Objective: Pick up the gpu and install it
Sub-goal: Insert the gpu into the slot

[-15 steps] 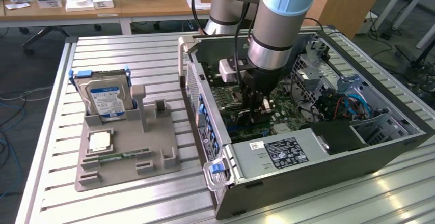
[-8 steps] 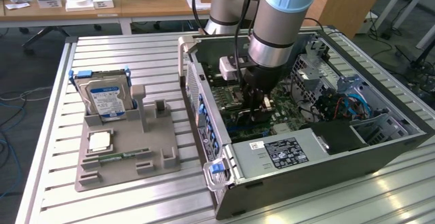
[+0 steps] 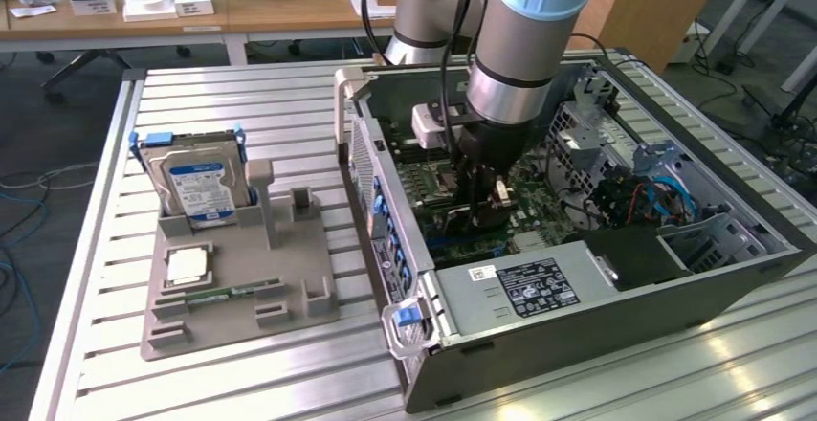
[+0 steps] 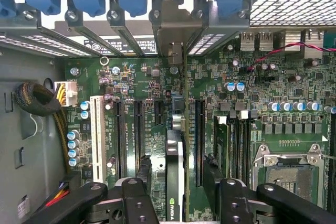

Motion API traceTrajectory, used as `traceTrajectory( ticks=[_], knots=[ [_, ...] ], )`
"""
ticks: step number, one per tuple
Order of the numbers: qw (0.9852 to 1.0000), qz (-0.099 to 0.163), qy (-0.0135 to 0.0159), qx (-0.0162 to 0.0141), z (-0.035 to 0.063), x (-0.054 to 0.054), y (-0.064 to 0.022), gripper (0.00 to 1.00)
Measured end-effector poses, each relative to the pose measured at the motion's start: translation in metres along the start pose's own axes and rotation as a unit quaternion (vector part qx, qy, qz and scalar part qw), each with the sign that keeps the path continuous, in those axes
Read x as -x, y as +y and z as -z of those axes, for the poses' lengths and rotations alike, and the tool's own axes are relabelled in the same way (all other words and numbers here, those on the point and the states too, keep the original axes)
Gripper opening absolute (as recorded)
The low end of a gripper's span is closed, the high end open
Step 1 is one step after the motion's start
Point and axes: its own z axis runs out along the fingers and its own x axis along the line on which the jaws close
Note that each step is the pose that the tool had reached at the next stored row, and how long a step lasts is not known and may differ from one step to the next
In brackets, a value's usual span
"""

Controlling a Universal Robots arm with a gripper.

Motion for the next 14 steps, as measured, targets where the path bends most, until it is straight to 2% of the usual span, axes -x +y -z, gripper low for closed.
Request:
traceTrajectory(
  ticks=[14],
  knots=[
    [1.0000, 0.000, 0.0000, 0.0000, 0.0000, 0.0000, 0.0000, 0.50]
  ],
)
